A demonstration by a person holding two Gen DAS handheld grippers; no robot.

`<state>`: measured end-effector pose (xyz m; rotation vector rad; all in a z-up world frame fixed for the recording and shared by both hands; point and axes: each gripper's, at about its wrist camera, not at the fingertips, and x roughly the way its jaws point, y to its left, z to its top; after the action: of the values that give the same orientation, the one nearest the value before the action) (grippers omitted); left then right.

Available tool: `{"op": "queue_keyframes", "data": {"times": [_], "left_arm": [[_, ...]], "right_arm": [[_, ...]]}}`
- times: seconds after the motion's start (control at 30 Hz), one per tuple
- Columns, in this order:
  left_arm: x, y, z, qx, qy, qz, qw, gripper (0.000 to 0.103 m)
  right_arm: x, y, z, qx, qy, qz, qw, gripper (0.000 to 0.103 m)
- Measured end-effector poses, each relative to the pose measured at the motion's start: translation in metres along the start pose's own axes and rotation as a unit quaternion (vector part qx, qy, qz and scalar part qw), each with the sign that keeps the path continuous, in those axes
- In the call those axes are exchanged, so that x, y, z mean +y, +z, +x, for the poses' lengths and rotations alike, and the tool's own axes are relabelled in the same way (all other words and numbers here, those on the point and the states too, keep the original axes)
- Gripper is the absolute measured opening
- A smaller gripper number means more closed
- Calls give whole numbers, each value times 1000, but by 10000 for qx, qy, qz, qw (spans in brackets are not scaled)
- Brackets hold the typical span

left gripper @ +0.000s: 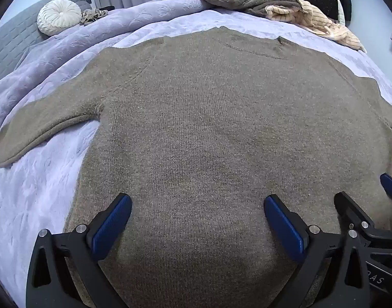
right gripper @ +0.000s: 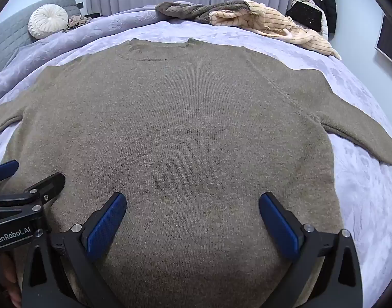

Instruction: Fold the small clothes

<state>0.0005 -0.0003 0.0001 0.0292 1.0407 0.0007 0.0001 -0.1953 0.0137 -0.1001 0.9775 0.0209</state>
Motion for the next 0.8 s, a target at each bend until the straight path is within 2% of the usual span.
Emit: {"op": "queue_keyframes", "data": {"times": [0.27,0.57,0.67,0.8], "left_arm": [[-1,10,-5,58,78,45,9999,103],[-1,6,-2,108,30,-35,9999,103],[3,11,-1,381,-22,-136,9992,103],[9,23,7,908,-104,-188,9956,103]], "right_arm": [[0,-1,-2,-25,27,19,10000,103],[0,1,-2,12,32,17,10000,103],[1,3,1,152,49,33,9999,103],[0,14,8,647,51,-18,9979,103]]}}
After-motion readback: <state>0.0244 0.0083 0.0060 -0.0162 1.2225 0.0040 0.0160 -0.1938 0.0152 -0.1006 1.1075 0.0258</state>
